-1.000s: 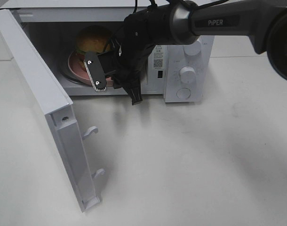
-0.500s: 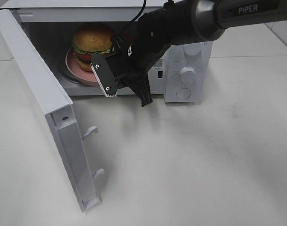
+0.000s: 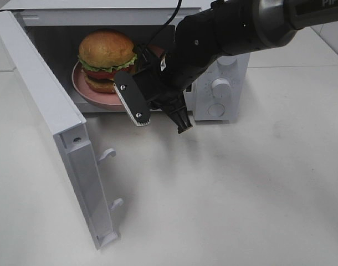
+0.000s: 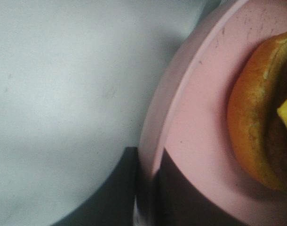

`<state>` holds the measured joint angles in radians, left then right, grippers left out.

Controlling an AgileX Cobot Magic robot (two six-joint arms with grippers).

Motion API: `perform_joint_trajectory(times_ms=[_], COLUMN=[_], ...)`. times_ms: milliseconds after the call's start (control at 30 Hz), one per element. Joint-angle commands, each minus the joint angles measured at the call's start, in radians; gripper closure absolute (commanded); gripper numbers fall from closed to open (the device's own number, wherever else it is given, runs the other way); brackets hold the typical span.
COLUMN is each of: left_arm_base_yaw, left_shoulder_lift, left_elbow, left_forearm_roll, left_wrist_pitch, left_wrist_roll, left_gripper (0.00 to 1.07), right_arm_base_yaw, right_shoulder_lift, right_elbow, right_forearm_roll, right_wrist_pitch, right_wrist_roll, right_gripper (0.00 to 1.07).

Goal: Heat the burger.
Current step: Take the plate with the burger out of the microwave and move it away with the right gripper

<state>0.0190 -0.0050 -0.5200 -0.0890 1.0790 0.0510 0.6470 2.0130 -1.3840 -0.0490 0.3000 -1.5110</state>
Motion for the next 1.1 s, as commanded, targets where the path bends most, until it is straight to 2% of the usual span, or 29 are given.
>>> perform_joint_trajectory(times_ms=[33,533,1100], left_arm_base_yaw=[0.001,0.001,0.001], left_shoulder_lift=[-0.019,-0.019,-0.019], left_elbow=[0.004,0.004,0.004], left_forearm_roll=[0.002,0.002,0.002], left_wrist_pitch=[-0.010,-0.010,-0.010], left_wrist_roll=[-0.006,-0.006,-0.006], left_gripper=[0.09,0.09,0.09], right_arm_base_yaw=[-0.004,0.019,0.019], right_shoulder_lift=[-0.057,-0.250,-0.488], right_elbow=[0.031,0.287,0.548], right_forearm_roll=[0.019,0.099,0.099], right_wrist_pitch=[-0.053,-0.096,-0.094], right_wrist_roll=[-0.008,-0.032,-0.022], right_gripper=[1.07,1.07,1.07])
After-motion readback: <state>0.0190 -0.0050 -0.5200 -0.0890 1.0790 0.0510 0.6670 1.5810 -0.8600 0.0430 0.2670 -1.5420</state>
